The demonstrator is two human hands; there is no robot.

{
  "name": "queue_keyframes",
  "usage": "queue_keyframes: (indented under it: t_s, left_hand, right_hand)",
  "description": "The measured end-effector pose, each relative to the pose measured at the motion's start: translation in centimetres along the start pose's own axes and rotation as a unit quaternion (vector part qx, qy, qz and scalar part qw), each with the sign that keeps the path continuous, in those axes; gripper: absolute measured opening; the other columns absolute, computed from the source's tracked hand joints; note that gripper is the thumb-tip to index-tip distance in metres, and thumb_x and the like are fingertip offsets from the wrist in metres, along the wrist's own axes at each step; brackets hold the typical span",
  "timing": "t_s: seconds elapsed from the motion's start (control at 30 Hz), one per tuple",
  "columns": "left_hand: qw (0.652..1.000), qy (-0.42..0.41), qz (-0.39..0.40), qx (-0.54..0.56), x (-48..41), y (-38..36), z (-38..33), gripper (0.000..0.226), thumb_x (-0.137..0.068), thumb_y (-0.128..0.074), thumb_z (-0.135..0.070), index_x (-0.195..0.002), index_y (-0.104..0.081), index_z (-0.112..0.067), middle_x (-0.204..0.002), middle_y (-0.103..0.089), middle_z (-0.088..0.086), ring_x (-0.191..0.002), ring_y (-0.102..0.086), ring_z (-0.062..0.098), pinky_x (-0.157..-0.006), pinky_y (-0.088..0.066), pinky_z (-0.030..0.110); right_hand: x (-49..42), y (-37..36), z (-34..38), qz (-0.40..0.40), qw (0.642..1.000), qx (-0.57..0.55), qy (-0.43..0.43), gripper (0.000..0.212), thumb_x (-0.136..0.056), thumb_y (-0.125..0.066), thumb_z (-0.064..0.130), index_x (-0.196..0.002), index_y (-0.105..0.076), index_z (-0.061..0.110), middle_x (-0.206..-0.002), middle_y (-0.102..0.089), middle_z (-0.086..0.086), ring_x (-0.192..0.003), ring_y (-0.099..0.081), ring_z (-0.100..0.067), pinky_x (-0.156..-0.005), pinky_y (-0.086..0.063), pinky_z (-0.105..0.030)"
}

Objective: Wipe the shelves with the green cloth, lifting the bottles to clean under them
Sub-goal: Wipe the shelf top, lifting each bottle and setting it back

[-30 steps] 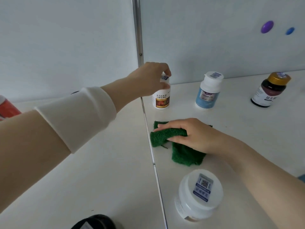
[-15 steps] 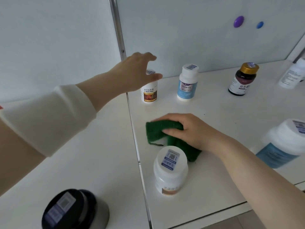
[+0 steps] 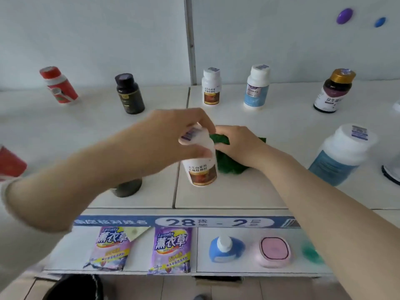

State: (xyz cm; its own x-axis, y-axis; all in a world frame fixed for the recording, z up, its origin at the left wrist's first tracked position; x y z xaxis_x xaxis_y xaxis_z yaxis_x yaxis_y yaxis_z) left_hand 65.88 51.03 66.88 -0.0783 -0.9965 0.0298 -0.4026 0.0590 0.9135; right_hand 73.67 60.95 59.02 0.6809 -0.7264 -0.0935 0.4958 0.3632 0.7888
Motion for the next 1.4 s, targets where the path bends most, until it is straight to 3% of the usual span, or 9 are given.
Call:
queue_keyframes:
  t_s: [0.13,0.3,0.37,0.47,0.8,0.93,1.03,1.2,1.4]
  left_hand:
    - [0.996,0.012,-0.091,0.0,1.9,4.8,-0.2,0.026,-0.072,-0.056,-0.049,-0.095,-0.048,-0.056,-0.105,-0.058,-0.02,-0.093,-0.058,0.008,-0.066,-0.031,0.013]
    - [0.993,0.031,-0.109,0.009,2.5,5.1,-0.1,0.031,-0.073,-0.055,-0.048,-0.104,-0.05,-0.05,-0.107,-0.053,-0.012,-0.097,-0.056,0.017,-0.078,-0.035,0.027]
    - [0.995,0.031,-0.09,0.0,1.8,3.5,0.0,0.033,-0.078,-0.057,-0.046,-0.111,-0.051,-0.046,-0.105,-0.049,-0.01,-0.095,-0.053,0.015,-0.071,-0.037,0.024]
    - [0.997,0.017,-0.068,0.025,0.8,1.2,-0.3,0.036,-0.083,-0.06,-0.038,-0.118,-0.053,-0.036,-0.108,-0.052,-0.006,-0.096,-0.053,0.015,-0.065,-0.037,0.016]
    - [0.999,-0.005,-0.022,-0.025,-0.4,-2.2,-0.9,0.044,-0.084,-0.06,-0.034,-0.126,-0.047,-0.033,-0.133,-0.055,0.0,-0.115,-0.053,0.019,-0.09,-0.039,0.027]
    - [0.992,-0.042,-0.105,-0.055,-0.1,-1.1,-3.5,0.064,-0.076,-0.062,-0.045,-0.135,-0.038,-0.033,-0.144,-0.039,-0.006,-0.125,-0.042,0.013,-0.103,-0.032,0.029]
    - [0.976,-0.132,-0.167,0.051,-0.4,-1.8,-9.1,0.061,-0.075,-0.064,-0.044,-0.131,-0.042,-0.033,-0.126,-0.046,-0.016,-0.104,-0.04,-0.007,-0.092,-0.032,0.007]
    - [0.977,-0.099,-0.115,0.151,-4.7,-7.7,-13.9,0.066,-0.074,-0.067,-0.043,-0.131,-0.041,-0.024,-0.135,-0.049,-0.007,-0.115,-0.051,0.007,-0.097,-0.043,0.025]
    - [0.965,-0.026,-0.127,0.227,-6.4,-9.5,-13.7,0.038,-0.072,-0.07,-0.034,-0.103,-0.047,-0.029,-0.1,-0.06,-0.013,-0.086,-0.059,0.004,-0.076,-0.048,0.014]
  right_hand:
    - [5.6,-1.5,2.1,0.054,0.997,-0.042,0.038,0.036,-0.089,-0.054,0.013,-0.123,-0.056,0.025,-0.129,-0.058,0.008,-0.12,-0.05,-0.008,-0.1,-0.032,-0.014]
    - [12.5,-2.3,4.9,0.122,0.982,-0.115,0.084,0.036,-0.087,-0.057,0.012,-0.112,-0.061,0.038,-0.102,-0.062,0.031,-0.099,-0.055,0.014,-0.086,-0.038,-0.002]
    - [13.6,-1.4,4.9,0.079,0.983,-0.151,0.063,0.039,-0.087,-0.055,0.014,-0.101,-0.057,0.05,-0.086,-0.059,0.042,-0.09,-0.053,0.021,-0.077,-0.036,0.003]
    - [14.3,0.6,3.7,-0.057,0.983,-0.176,0.012,0.043,-0.088,-0.054,0.016,-0.096,-0.051,0.058,-0.086,-0.058,0.046,-0.089,-0.053,0.02,-0.073,-0.036,0.004]
    - [18.7,4.5,2.6,-0.184,0.953,-0.236,-0.045,0.042,-0.086,-0.057,0.017,-0.084,-0.06,0.059,-0.086,-0.064,0.037,-0.087,-0.059,0.014,-0.071,-0.043,-0.001]
    - [21.3,8.5,1.0,-0.249,0.931,-0.26,-0.063,0.032,-0.082,-0.063,0.029,-0.085,-0.06,0.06,-0.088,-0.069,0.028,-0.085,-0.064,0.007,-0.073,-0.051,-0.017]
    - [22.5,12.0,-0.8,-0.294,0.912,-0.277,-0.072,0.018,-0.072,-0.067,0.039,-0.083,-0.063,0.054,-0.084,-0.071,0.021,-0.08,-0.067,0.0,-0.07,-0.054,-0.029]
    - [22.3,17.1,-4.0,-0.354,0.891,-0.275,-0.076,0.014,-0.078,-0.06,0.034,-0.087,-0.066,0.042,-0.086,-0.072,0.009,-0.089,-0.068,-0.017,-0.083,-0.054,-0.05]
    - [18.8,18.9,-5.8,-0.359,0.895,-0.254,-0.073,0.015,-0.078,-0.056,0.036,-0.089,-0.065,0.041,-0.088,-0.071,0.011,-0.091,-0.067,-0.013,-0.085,-0.054,-0.047]
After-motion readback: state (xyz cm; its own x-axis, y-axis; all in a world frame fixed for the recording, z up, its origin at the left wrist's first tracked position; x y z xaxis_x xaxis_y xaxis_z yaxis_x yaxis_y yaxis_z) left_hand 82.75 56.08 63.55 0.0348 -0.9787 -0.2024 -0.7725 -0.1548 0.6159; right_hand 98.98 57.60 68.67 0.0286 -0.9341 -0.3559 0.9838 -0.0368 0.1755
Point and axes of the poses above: each hand's wrist, its own x-axis away from the middle knuckle, its own y-axis out of the back of the hand, z = x × y, the point moved 7 cm from there along -x, towards the middle knuckle
